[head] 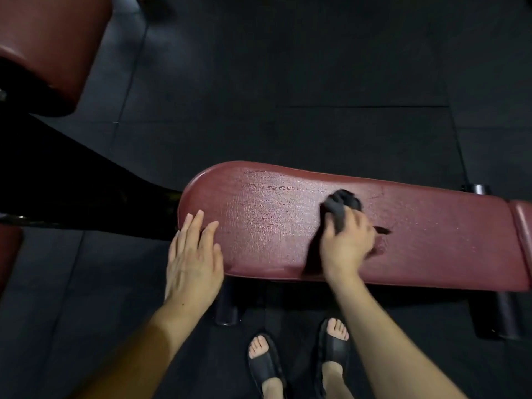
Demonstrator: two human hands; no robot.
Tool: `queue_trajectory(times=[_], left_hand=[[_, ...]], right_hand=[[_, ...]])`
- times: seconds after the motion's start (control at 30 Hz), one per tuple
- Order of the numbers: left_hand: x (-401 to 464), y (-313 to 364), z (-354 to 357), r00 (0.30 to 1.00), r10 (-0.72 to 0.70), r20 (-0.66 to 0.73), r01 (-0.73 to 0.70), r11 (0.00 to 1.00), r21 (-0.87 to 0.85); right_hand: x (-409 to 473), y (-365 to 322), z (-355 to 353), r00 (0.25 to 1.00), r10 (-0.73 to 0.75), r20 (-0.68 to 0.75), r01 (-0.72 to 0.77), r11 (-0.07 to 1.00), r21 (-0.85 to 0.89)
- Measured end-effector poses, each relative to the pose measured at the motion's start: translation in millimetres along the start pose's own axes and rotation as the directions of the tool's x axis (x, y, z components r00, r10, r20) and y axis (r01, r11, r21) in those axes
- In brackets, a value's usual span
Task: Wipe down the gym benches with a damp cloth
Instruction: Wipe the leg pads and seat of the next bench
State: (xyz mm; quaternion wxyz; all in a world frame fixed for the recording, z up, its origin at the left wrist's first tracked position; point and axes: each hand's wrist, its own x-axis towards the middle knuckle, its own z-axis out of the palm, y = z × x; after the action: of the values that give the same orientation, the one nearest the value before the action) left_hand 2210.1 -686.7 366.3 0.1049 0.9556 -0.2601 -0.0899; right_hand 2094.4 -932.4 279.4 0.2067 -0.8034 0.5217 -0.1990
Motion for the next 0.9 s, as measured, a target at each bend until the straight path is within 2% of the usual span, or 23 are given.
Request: queue_trajectory(times=[0.13, 0.2, 0.27, 0.3, 0.33, 0.37, 0.43, 0.5, 0.53, 0.6, 0.7, 0.8, 0.83, 0.9], left_hand=[[-2, -10, -7, 0.999, -0.046, -0.018, 0.045, 0.999, -0.015], [-4, -13, -10, 0.999, -0.041, -0.010, 0.041, 0.999, -0.017], [-7, -10, -9, 1.000, -0.012, 0.009, 0.012, 1.000, -0.009], [-8, -9, -7, 1.000, -0.005, 0.019, 0.005, 1.000, -0.007], [-9, -6, -5, 1.000, -0.005, 0.027, 0.005, 1.000, -0.010], [-9, -4, -3, 0.999, -0.009, 0.034, 0.010, 1.000, -0.018], [-11, -1, 2, 0.999, -0.016, 0.049, 0.018, 0.999, -0.042], [-14, -1, 1, 0.998, -0.035, 0.050, 0.038, 0.997, -0.064], [-16, -3, -1, 0.998, -0.048, 0.051, 0.052, 0.997, -0.064], [-21, -9, -6, 0.996, -0.068, 0.059, 0.071, 0.996, -0.053], [-26, -20, -13, 0.995, -0.055, 0.082, 0.058, 0.998, -0.033], [-30, -24, -17, 0.991, -0.043, 0.129, 0.048, 0.998, -0.044], [-31, -24, -19, 0.990, -0.041, 0.138, 0.048, 0.997, -0.052], [-32, -23, -20, 0.987, -0.047, 0.150, 0.059, 0.996, -0.073]], right_hand=[[-70, -107, 17, 0.958, -0.245, 0.148, 0.234, 0.968, 0.089], [-72, -103, 17, 0.892, -0.376, 0.251, 0.352, 0.926, 0.139], [-49, -58, 7, 0.810, -0.524, 0.263, 0.498, 0.852, 0.162], [-35, -29, 1, 0.805, -0.535, 0.255, 0.517, 0.845, 0.138], [-21, 2, -7, 0.835, -0.498, 0.233, 0.490, 0.867, 0.094], [-11, 31, -15, 0.891, -0.416, 0.183, 0.416, 0.908, 0.044], [-8, 69, -29, 0.985, -0.154, 0.075, 0.156, 0.988, -0.024], [-22, 57, -25, 1.000, 0.016, 0.013, -0.016, 1.000, -0.026], [-33, 35, -19, 1.000, 0.003, 0.008, -0.003, 1.000, -0.010], [-67, -32, -5, 0.982, -0.181, 0.059, 0.176, 0.981, 0.076], [-125, -111, 9, 0.875, -0.438, 0.207, 0.402, 0.894, 0.197], [-118, -88, 7, 0.781, -0.590, 0.204, 0.533, 0.801, 0.274], [-108, -62, 3, 0.775, -0.607, 0.178, 0.559, 0.789, 0.257], [-90, -3, -9, 0.828, -0.545, 0.133, 0.518, 0.834, 0.189]])
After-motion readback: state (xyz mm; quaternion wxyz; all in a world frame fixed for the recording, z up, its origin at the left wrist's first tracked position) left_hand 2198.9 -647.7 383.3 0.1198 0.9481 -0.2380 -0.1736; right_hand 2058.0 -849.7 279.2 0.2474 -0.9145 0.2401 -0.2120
